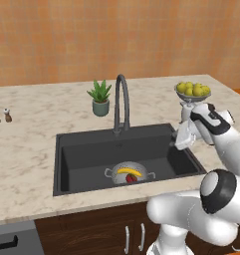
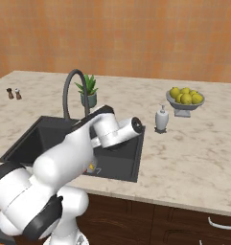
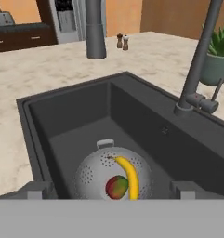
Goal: Put the colander in the sink, put the banana, mango in the colander, and turn on the sink faucet and pour water over the colander.
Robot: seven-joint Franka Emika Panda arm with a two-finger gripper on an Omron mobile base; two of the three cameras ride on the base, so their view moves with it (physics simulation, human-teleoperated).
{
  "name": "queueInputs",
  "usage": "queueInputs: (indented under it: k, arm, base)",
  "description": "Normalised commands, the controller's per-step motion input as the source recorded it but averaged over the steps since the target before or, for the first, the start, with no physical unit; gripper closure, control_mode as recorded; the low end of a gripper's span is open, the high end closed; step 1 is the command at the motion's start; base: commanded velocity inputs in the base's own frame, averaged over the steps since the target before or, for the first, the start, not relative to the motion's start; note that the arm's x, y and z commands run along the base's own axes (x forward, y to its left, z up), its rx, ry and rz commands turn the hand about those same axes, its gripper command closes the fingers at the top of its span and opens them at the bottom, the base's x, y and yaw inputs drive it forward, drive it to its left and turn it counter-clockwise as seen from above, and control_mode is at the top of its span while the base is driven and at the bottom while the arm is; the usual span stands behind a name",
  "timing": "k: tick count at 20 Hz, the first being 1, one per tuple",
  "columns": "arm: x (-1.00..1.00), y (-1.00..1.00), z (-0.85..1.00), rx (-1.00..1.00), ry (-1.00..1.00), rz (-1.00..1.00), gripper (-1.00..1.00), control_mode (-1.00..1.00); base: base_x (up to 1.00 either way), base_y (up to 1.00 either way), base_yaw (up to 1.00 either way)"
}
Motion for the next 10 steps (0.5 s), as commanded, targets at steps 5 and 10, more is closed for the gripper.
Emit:
queueInputs:
  k: [5,10]
  arm:
    - [0.16,-0.64,-0.07,0.19,0.21,0.16,-1.0,-1.0]
    - [0.03,-0.44,-0.12,0.23,0.1,0.34,-1.0,-1.0]
  base:
    - [0.0,0.0,0.0]
    - [0.0,0.0,0.0]
